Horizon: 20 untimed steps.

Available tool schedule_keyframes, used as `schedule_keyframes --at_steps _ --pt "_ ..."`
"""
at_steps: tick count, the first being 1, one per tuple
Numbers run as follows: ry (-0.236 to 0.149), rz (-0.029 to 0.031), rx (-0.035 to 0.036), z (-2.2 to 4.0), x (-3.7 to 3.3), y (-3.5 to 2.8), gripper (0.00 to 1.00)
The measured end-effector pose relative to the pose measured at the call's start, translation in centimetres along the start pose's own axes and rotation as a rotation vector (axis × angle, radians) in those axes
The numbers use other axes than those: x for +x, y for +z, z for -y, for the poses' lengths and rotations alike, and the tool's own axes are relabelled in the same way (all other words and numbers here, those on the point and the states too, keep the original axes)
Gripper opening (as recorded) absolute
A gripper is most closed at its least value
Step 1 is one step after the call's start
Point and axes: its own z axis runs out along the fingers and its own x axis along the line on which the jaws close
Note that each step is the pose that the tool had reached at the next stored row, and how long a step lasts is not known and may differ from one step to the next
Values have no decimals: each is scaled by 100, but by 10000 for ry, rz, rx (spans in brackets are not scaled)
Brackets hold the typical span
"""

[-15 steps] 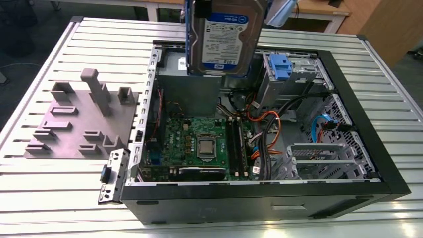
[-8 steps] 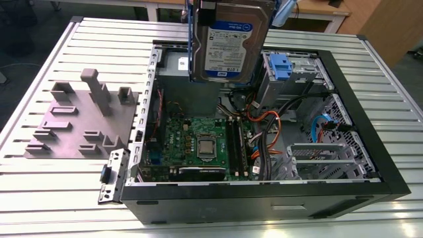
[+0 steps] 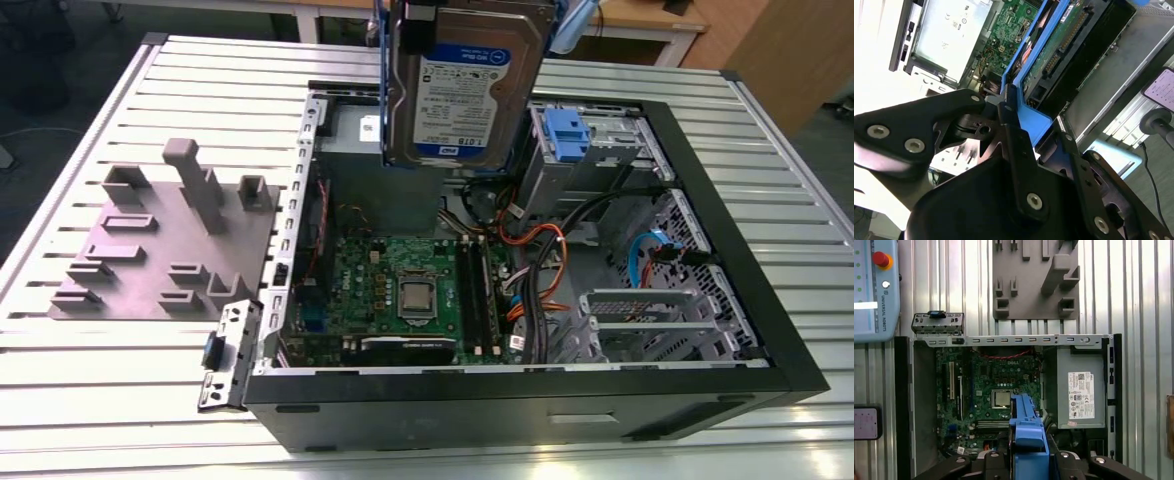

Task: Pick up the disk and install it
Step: 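Insert the disk into the insertion slot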

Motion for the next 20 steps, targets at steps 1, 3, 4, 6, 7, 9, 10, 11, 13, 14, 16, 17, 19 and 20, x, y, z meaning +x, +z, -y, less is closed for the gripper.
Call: schedule_keyframes --at_steps 1,3,4,6,7,9,10,11,13,14,16,17,19,20 --pt "1 -2 -1 0 5 -1 37" --pt "2 -1 0 0 13 -1 37" --pt "3 -1 0 0 13 -1 37" --pt "1 -1 0 0 14 -1 37" --pt "2 -2 -1 0 15 -1 37" --pt "1 -1 0 0 19 -1 37" --pt "1 -3 -1 1 22 -2 37" --pt "1 -2 -1 1 25 -1 37" --pt "1 -2 -1 2 41 -2 37" --pt "2 -2 0 2 50 -1 37" --pt "1 -2 0 2 64 -2 37" --pt "2 -1 0 2 66 -1 37" --pt "2 -2 0 2 66 -2 37" --pt "2 -3 -1 2 66 -2 37"
